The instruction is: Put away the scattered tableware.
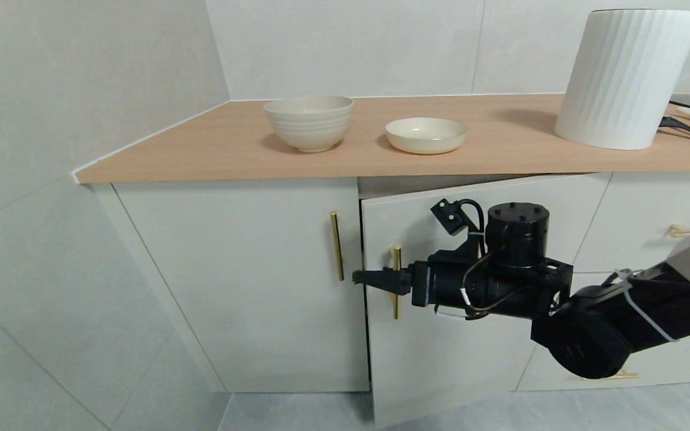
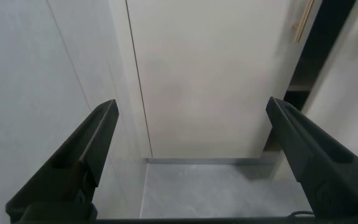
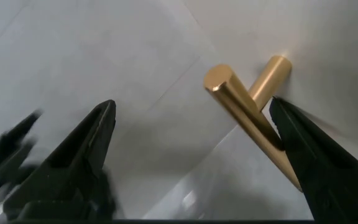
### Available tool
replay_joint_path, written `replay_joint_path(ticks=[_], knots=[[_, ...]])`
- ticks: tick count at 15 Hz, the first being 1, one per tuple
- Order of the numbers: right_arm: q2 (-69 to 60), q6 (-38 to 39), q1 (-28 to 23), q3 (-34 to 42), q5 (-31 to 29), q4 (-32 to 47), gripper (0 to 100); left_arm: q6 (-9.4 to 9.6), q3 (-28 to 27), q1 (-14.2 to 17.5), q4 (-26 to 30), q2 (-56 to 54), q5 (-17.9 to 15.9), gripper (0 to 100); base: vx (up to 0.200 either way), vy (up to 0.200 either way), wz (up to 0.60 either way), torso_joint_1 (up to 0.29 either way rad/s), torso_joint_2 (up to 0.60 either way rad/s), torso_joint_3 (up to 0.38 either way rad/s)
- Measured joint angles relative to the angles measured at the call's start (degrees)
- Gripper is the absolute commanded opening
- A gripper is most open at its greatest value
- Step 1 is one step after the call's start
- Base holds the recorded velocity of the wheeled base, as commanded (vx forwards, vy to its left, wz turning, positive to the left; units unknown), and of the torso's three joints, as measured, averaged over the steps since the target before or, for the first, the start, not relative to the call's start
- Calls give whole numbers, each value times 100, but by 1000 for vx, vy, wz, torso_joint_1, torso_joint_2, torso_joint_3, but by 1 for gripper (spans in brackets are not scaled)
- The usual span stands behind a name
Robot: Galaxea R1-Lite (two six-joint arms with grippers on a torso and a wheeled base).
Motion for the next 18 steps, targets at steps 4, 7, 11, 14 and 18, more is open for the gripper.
replay_joint_path(ticks=[4,7,11,14,18], knots=[[-496,-24,-33,562,586,33,100,11,0,0,0,0,0,100,0,0,0,0,0,0],[-792,-49,-48,874,800,-35,100,15,0,0,2,0,-6,100,0,0,0,0,0,0],[-1161,-294,-52,1347,841,-16,100,273,-98,-2,32,2,-187,100,0,0,0,0,0,0],[-1293,-350,-52,1502,841,20,100,301,-803,-2,355,383,-725,100,0,0,0,0,0,0],[-1335,-362,-30,1618,833,13,100,339,-1809,-15,522,2186,-1577,100,0,0,0,0,0,0]])
